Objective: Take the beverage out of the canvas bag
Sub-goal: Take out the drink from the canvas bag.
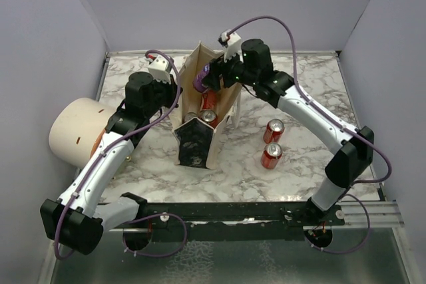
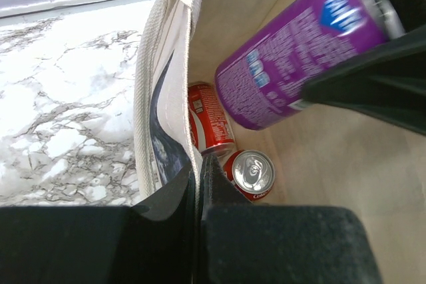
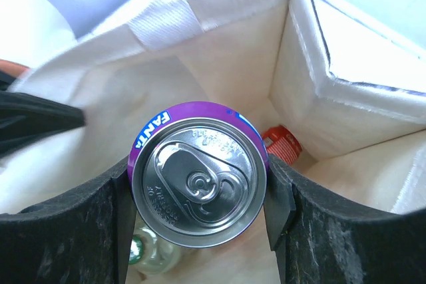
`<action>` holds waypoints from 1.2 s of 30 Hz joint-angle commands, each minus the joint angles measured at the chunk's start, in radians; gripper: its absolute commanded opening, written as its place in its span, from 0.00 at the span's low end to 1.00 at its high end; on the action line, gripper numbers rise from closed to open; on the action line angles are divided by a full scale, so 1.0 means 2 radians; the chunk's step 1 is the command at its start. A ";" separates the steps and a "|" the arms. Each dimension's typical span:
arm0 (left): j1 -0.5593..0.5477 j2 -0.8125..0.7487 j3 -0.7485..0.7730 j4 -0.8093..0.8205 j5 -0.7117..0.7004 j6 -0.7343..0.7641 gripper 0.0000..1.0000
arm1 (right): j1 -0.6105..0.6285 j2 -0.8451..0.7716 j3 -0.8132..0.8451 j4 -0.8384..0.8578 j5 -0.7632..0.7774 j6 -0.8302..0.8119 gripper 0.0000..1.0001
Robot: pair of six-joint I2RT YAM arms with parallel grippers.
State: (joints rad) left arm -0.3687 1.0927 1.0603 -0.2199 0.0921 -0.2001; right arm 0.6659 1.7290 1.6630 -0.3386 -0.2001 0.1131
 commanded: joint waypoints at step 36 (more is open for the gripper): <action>-0.001 -0.016 0.025 0.046 -0.020 -0.017 0.00 | -0.002 -0.346 -0.127 0.011 0.498 -0.131 0.02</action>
State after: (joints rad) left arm -0.3687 1.0882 1.0843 -0.2695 0.0734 -0.2344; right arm 0.6659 1.0744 1.5272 -0.4015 0.5037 -0.0353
